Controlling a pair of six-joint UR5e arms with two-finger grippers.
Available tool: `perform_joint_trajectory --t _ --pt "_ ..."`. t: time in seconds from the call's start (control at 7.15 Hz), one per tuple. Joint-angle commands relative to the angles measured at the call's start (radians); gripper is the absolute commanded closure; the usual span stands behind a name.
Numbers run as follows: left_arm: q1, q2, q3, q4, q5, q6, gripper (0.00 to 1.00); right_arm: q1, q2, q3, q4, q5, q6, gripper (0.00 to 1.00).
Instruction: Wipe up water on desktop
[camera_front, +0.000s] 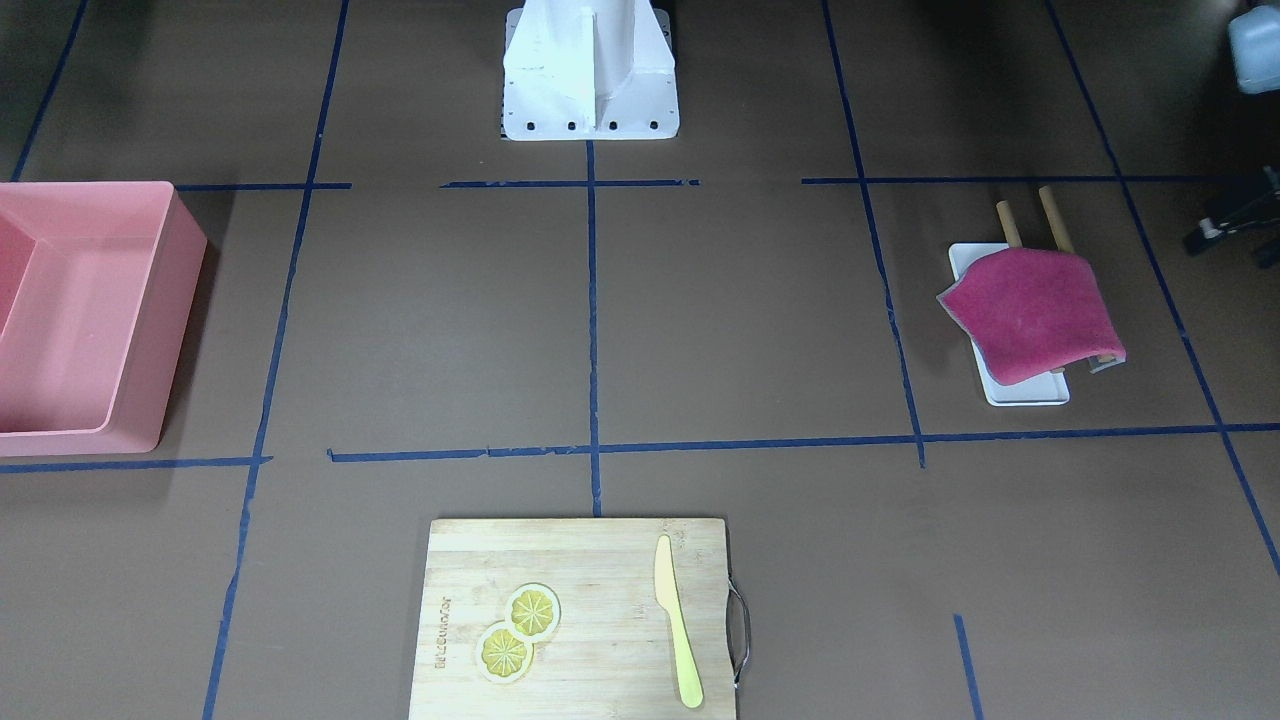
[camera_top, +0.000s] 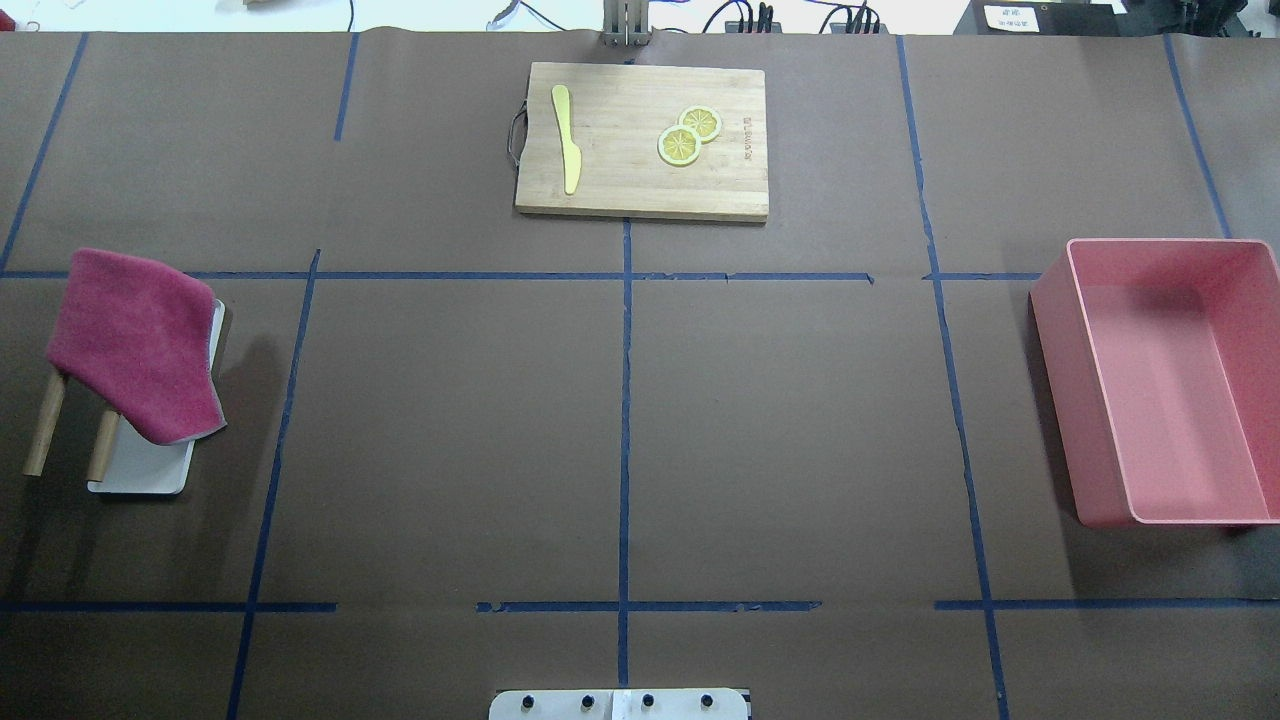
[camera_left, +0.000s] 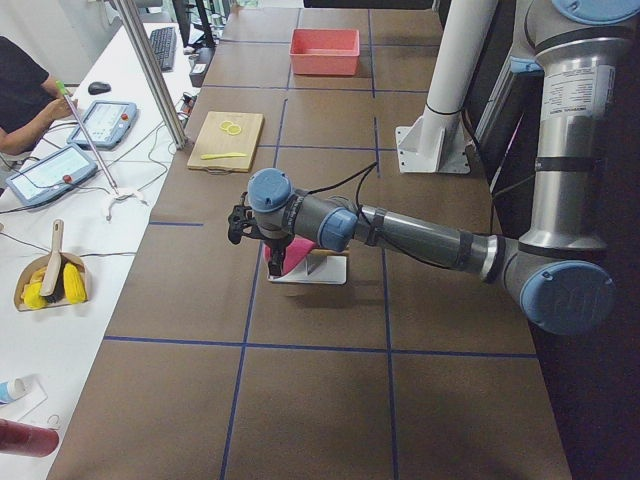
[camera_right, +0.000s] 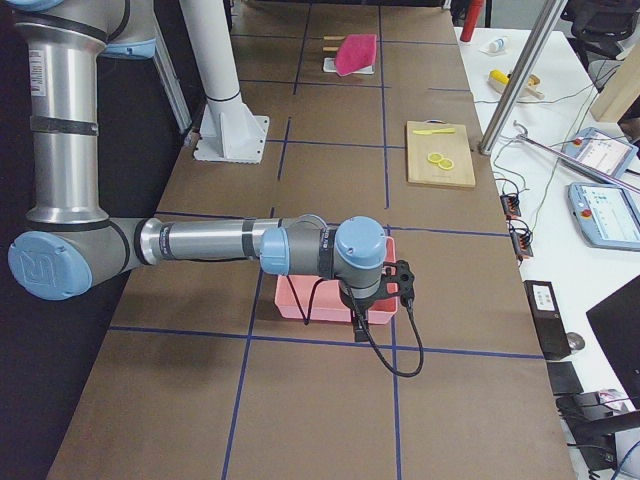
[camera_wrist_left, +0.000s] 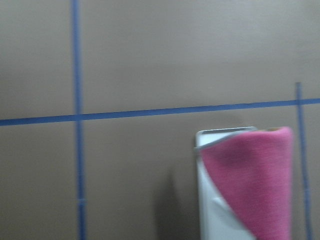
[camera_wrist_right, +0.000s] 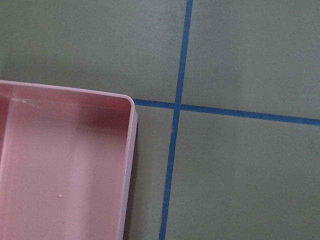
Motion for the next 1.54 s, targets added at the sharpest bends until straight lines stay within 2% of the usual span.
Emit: perform_joint_trajectory --t 0.0,0.28,0.56,0.84,1.12,1.4 --pt "0.085 -0.006 0.115 -0.237 -0.001 -0.182 0.0 0.0 0.005 0.01 0.0 -0.001 0.0 0.0" --pt "0.137 -0.056 0.162 -0.258 -0.002 -0.237 0.04 0.0 0.006 0.014 0.0 -0.001 0.0 0.0" --pt "0.139 -0.067 0.176 -0.257 -0.003 -0.233 0.14 0.0 0.008 0.014 0.0 -0.001 0.002 0.0" --pt "0.139 -0.066 0.174 -0.26 -0.011 -0.23 0.36 0.0 0.011 0.016 0.002 -0.001 0.002 0.0" --pt "0.139 -0.066 0.173 -0.266 -0.012 -0.23 0.63 0.0 0.014 0.016 0.002 -0.001 0.002 0.0" --pt "0.139 -0.064 0.171 -0.266 -0.014 -0.23 0.84 0.0 0.02 0.017 0.0 0.001 0.002 0.0"
